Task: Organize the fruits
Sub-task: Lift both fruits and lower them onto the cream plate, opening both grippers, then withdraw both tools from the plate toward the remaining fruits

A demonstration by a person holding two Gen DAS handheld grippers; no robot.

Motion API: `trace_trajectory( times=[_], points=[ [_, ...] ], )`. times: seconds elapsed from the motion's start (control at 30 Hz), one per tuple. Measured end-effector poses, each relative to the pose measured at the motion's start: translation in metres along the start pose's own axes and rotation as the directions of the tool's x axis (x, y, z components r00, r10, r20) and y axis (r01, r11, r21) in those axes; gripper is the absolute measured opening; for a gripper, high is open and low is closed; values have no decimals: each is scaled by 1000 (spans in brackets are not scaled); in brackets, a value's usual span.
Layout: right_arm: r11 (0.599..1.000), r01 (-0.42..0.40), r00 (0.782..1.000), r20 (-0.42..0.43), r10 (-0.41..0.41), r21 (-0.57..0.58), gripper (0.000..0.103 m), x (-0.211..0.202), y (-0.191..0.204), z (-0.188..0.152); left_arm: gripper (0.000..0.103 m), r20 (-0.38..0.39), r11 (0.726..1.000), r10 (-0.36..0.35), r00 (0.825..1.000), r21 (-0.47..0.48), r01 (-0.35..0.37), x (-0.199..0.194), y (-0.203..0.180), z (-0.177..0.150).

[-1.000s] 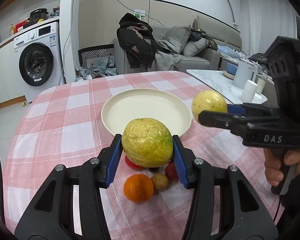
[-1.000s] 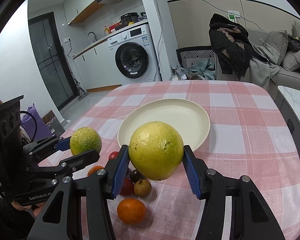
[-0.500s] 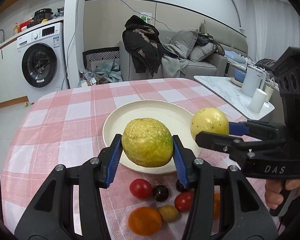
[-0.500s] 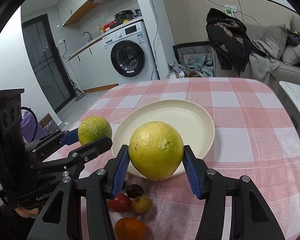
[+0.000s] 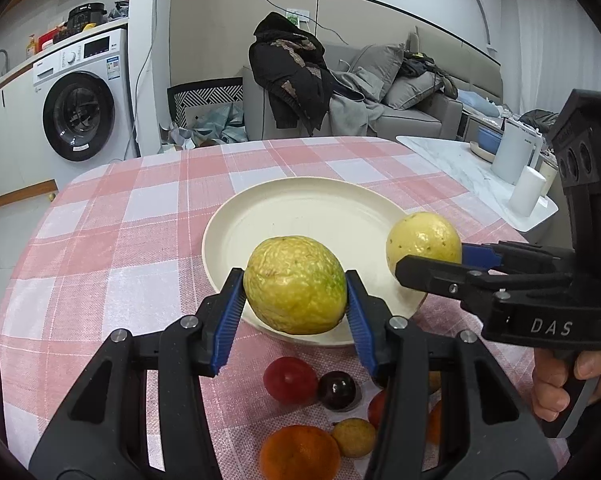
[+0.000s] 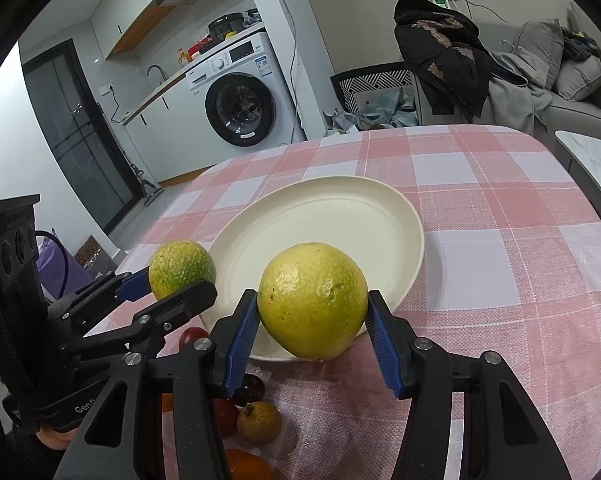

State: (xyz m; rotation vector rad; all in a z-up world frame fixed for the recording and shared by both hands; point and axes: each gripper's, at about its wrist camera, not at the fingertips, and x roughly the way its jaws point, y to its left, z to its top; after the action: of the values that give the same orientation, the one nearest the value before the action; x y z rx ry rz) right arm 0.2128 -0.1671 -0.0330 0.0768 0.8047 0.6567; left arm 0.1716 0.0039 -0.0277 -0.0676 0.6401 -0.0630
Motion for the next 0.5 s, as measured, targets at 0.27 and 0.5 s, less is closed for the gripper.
trace_trajectory(
  times=[0.27, 0.5],
  points=[
    [1000, 14, 1000, 2, -13, -14, 55, 2, 1, -2, 46, -14, 1000, 9, 1000, -9, -9, 5, 2, -1],
    [999, 34, 997, 65, -33, -22, 81, -14, 1, -3, 68, -16, 1000, 27, 1000, -9, -27, 3, 1, -4]
  ],
)
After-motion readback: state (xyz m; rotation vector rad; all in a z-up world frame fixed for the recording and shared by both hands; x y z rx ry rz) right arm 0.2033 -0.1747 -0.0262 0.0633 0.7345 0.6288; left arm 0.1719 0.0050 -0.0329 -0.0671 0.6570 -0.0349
